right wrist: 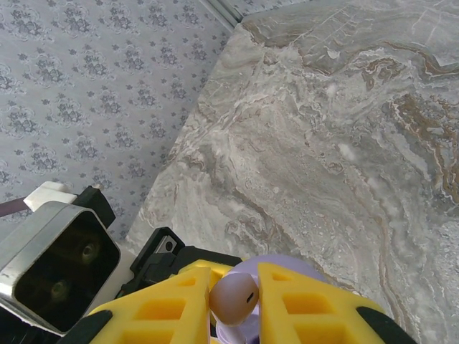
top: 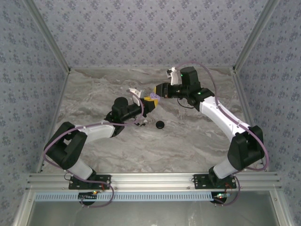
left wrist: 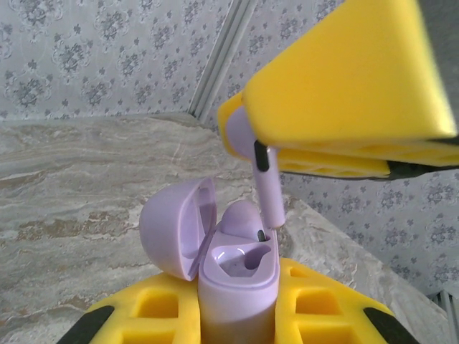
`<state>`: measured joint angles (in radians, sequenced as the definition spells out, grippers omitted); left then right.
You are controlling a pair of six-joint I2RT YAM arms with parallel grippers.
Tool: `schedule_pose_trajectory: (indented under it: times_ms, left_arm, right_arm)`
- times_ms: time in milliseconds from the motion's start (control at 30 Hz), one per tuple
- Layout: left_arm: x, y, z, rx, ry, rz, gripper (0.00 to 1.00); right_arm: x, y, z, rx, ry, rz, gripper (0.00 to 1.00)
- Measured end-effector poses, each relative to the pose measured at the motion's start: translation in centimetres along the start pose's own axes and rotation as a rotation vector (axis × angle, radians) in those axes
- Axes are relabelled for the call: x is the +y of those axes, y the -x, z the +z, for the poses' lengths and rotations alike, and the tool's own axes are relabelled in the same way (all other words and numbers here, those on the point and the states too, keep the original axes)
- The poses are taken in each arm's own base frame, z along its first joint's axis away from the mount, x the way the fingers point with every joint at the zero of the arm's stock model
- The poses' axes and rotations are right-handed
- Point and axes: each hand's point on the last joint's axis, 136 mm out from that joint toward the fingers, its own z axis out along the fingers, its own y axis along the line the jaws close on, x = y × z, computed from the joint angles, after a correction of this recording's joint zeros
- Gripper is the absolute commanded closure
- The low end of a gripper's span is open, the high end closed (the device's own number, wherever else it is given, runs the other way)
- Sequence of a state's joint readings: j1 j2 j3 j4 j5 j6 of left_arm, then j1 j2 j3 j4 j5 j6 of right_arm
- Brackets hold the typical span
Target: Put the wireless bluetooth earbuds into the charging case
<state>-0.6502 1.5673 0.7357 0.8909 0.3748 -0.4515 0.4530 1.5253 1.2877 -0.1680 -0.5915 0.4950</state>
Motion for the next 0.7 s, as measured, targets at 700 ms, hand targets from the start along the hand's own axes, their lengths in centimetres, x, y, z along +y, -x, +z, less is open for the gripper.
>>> schedule_pose_trajectory:
  times_ms: [700]
  left_arm:
    - [-0.40, 0.57, -0.01, -0.021, -0.018, -0.022, 0.90]
  right_arm:
    - [0.36, -0.31, 0.16, 0.011, 0.004, -0.036, 0.79]
